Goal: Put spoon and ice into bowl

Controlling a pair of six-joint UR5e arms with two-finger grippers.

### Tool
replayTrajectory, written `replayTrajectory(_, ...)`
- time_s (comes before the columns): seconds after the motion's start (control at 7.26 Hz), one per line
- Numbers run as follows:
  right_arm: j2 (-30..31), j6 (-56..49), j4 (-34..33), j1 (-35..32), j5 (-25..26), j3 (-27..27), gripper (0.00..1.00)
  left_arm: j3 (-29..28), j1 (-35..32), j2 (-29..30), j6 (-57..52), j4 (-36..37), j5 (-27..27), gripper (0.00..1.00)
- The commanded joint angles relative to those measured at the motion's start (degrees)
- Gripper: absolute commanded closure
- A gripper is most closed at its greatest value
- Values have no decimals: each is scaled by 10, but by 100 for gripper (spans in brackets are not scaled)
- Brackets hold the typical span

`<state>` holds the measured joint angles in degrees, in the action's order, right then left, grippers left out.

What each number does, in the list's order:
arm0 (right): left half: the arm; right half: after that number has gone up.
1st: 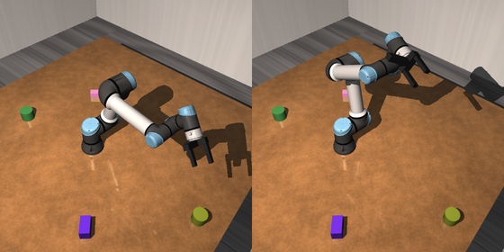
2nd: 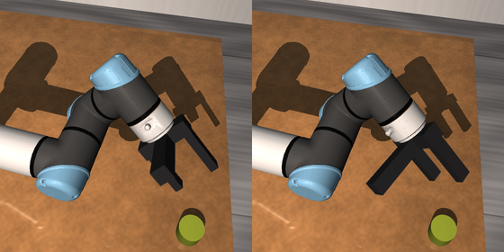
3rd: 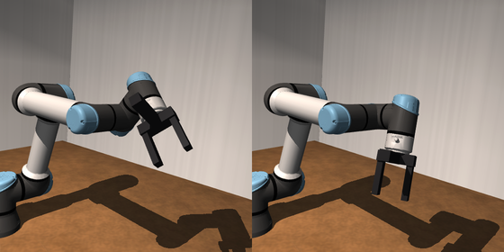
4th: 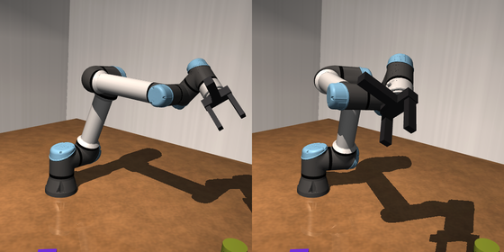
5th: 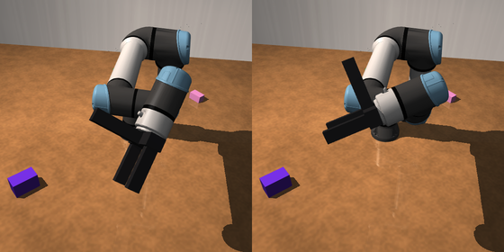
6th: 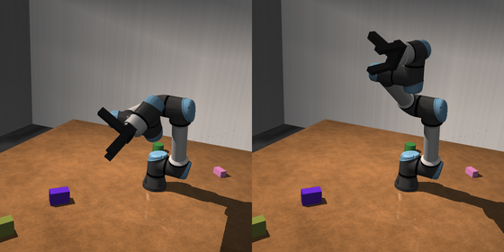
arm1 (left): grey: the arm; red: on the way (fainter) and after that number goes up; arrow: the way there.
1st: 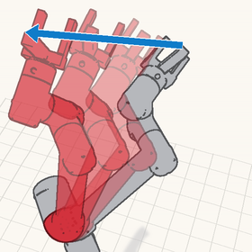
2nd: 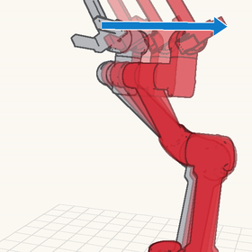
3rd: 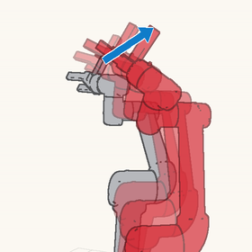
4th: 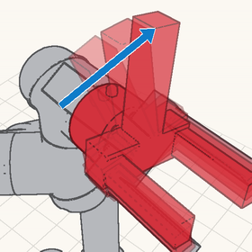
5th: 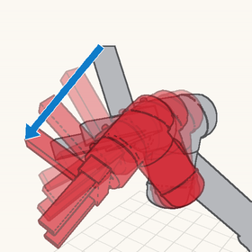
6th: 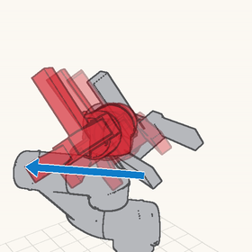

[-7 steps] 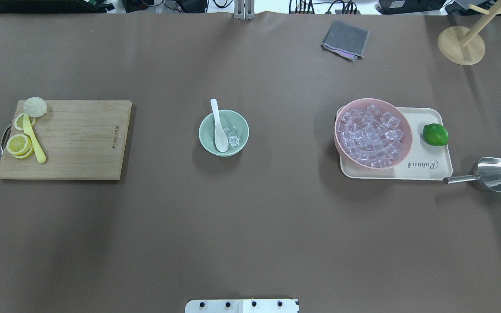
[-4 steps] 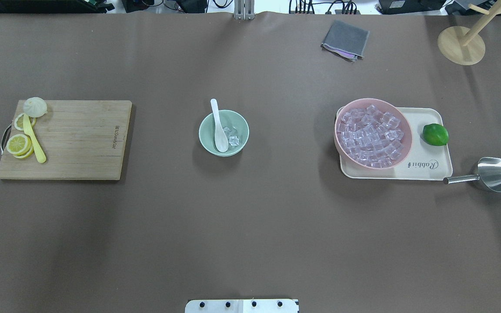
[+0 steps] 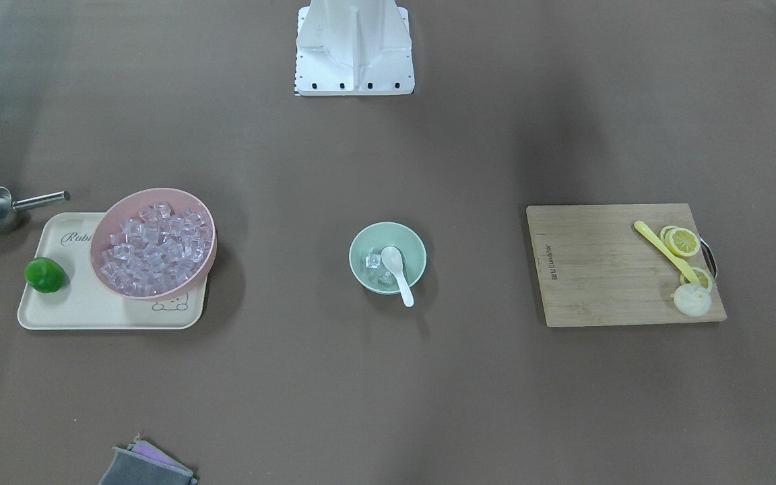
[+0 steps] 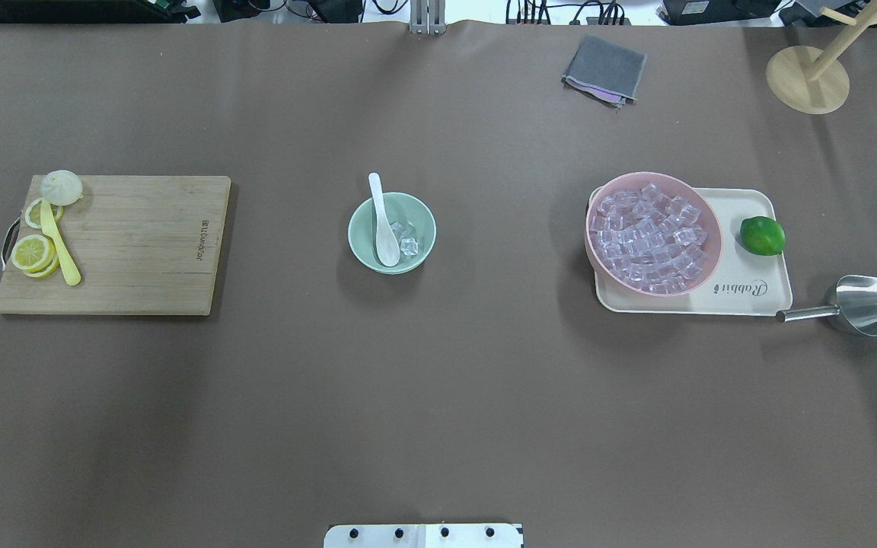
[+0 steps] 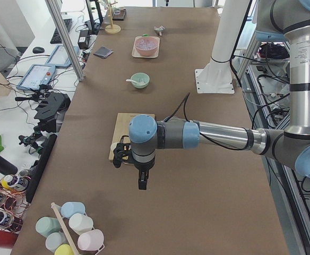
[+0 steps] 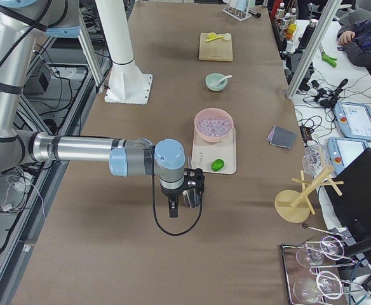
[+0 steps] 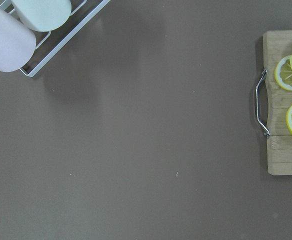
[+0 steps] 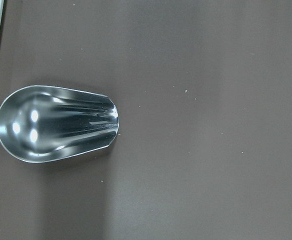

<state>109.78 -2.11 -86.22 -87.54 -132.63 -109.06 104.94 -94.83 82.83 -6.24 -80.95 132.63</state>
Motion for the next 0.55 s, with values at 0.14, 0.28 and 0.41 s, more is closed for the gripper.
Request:
replayTrajectory(0.14,0,0,10,0,0,1,0,0,0,-2,0,0,0,2)
replayTrajectory(0.28,0,0,15,0,0,1,0,0,0,-2,0,0,0,2)
replayTrajectory(0.41,0,0,15,0,0,1,0,0,0,-5,0,0,0,2)
